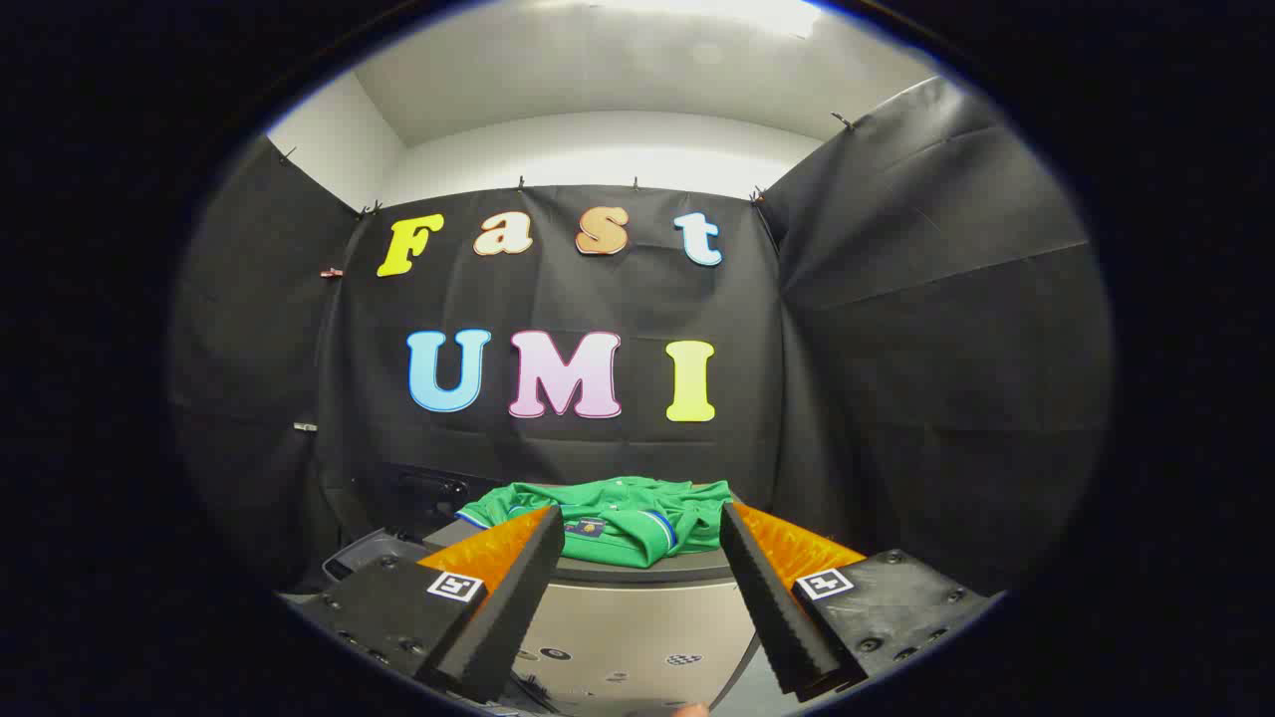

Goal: Put the clothes into the washing machine and then close the washing machine lid.

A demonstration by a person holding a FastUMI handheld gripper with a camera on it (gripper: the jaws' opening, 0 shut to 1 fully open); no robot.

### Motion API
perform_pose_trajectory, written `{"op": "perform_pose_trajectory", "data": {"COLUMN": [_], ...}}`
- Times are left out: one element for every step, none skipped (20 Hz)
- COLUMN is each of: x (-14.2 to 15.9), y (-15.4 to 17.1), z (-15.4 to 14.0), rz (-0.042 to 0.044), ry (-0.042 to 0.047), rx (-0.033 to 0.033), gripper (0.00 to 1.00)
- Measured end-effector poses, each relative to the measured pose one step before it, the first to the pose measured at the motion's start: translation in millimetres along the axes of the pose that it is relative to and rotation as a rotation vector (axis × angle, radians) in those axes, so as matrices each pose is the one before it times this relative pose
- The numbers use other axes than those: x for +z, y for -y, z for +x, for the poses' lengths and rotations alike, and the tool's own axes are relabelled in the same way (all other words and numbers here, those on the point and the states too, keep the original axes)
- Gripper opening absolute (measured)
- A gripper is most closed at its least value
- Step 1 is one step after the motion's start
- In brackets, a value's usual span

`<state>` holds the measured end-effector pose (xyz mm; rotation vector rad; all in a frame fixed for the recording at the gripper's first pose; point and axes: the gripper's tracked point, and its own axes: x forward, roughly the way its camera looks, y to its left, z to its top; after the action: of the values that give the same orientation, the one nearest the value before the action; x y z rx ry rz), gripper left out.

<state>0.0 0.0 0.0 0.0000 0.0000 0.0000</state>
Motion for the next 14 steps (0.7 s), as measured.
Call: {"op": "perform_pose_trajectory", "data": {"x": [-0.76, -0.81, -0.61, -0.03, 0.02, 0.76, 0.79, -0.17, 0.18, 0.46, 0.34, -0.20, 0.54, 0.89], "y": [-0.32, -0.28, -0.45, 0.95, -0.26, 0.06, 0.21, -0.03, -0.25, -0.74, -0.35, -0.42, -0.33, 0.36], "z": [0.48, 0.64, 0.38, -0.11, 0.60, 0.22, -0.43, -0.23, -0.67, -0.29, -0.71, 0.60, 0.24, 0.27], "rz": [-0.00101, -0.00177, -0.00120, 0.00052, 0.00119, 0.00068, -0.00143, -0.00168, -0.00085, 0.00014, 0.00014, 0.00034, 0.00007, -0.00016], "ry": [-0.00330, -0.00444, -0.00304, -0.00330, -0.00076, -0.00014, 0.00061, 0.00037, 0.00056, -0.00019, -0.00151, -0.00100, 0.00024, -0.00023], "rx": [0.00203, 0.00279, 0.00236, 0.00017, 0.00149, -0.00112, 0.00037, 0.00128, 0.00274, 0.00202, 0.00218, 0.00102, 0.00075, 0.00041], "gripper": [0.98, 0.98, 0.98, 0.98, 0.98, 0.98, 0.98, 0.98, 0.98, 0.98, 0.98, 0.98, 0.98, 0.98]}}
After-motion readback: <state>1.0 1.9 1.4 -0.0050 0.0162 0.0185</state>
